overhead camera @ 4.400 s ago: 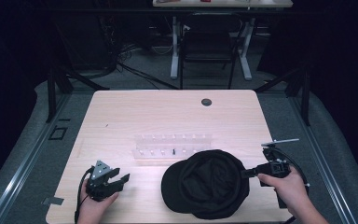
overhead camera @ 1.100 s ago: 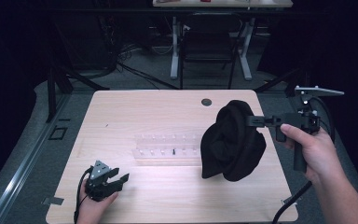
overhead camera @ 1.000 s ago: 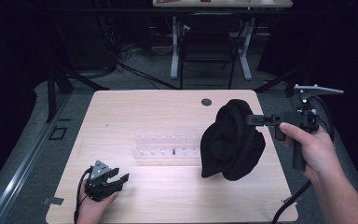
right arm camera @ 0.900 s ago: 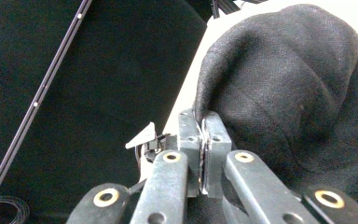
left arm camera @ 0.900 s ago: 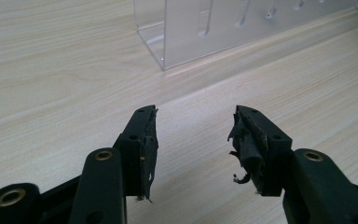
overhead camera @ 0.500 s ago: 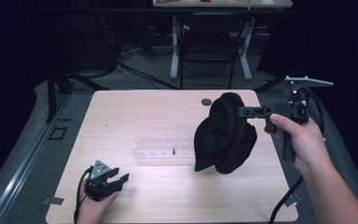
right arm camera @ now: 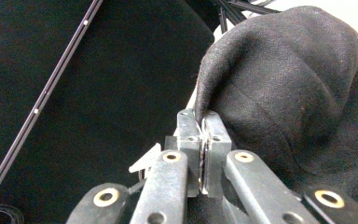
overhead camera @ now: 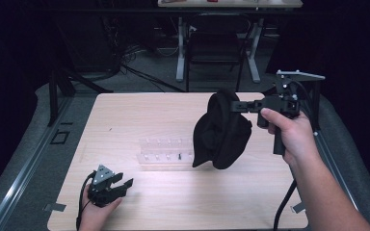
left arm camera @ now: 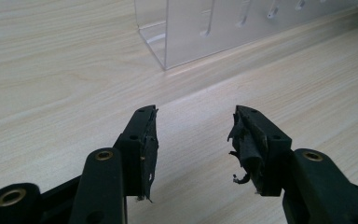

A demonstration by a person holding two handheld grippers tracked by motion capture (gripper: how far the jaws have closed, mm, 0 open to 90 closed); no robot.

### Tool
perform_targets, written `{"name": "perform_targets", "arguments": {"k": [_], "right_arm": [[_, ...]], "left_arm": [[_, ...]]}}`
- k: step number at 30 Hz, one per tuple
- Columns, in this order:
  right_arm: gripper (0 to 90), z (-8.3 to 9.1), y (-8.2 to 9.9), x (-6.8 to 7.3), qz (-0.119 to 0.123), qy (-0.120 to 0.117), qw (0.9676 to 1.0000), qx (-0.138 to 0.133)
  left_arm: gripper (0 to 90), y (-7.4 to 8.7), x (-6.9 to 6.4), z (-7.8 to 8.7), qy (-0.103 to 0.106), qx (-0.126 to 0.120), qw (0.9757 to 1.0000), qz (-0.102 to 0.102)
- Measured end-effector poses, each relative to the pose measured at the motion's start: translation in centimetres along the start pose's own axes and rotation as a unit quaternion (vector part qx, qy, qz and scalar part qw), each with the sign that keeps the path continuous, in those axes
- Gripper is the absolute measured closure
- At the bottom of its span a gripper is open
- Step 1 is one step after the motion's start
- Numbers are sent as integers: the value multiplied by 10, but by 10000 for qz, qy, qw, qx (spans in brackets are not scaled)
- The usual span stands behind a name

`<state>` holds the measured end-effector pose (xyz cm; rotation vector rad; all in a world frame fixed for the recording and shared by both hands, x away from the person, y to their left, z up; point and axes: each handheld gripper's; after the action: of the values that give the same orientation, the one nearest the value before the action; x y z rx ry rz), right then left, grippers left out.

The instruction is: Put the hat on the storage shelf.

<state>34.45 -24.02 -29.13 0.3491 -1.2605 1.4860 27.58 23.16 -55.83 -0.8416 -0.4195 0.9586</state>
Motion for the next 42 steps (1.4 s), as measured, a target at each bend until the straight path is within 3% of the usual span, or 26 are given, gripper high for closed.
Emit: {"name": "perform_targets", "arguments": {"k": [15,32,42], "right_arm": [[886,-38,-14,-2,-47,4,10000,40],[886,-61,-24,-5,-54,47,10000,69],[886,-75,-28,-12,-60,220,9996,163]], "left_arm": [[497,0,4,0,-10,-18,10000,18],[478,0,5,-2,38,44,10000,52],[448,-1,7,-1,-14,8,10000,32]]}}
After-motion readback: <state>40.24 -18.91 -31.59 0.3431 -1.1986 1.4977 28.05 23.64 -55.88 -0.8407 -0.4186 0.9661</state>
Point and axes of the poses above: each handheld gripper's, and its own axes: z roughly backward along the jaws, y roughly out of its underside, x roughly to its left, and after that the axes turned 3 degrees about -z, right-handed
